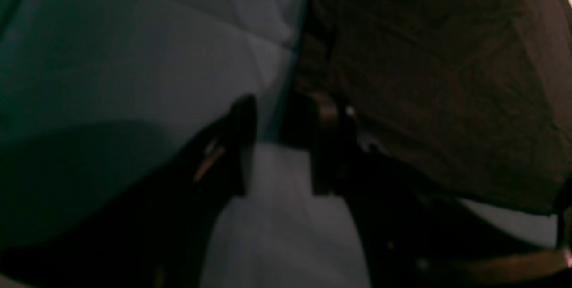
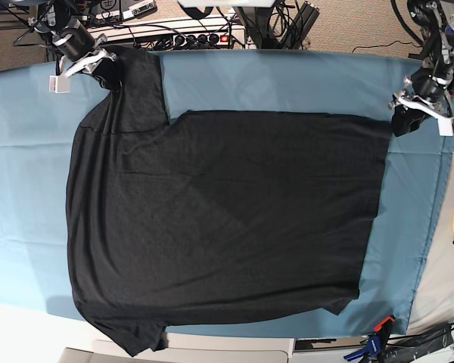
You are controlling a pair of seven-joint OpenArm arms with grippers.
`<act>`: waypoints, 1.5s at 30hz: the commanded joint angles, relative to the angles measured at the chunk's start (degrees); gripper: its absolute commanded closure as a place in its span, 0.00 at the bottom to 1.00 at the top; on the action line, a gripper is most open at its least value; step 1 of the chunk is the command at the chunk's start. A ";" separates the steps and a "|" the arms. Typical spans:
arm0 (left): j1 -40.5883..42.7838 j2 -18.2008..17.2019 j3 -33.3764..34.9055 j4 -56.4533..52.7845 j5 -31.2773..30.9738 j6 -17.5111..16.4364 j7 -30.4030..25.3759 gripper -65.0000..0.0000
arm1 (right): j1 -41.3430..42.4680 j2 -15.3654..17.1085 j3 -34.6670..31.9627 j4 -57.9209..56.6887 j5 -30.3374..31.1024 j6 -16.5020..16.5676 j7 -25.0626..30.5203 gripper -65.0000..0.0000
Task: Fold the T-shirt properly
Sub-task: 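Grasp the other shoulder corner with the left gripper, then lift both shoulder corners up, raising the shirt off the table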
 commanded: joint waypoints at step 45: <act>1.66 -1.16 7.08 -2.69 -3.19 -5.86 0.37 1.00 | -1.51 -0.44 0.68 -1.29 -6.14 -0.96 -7.30 1.00</act>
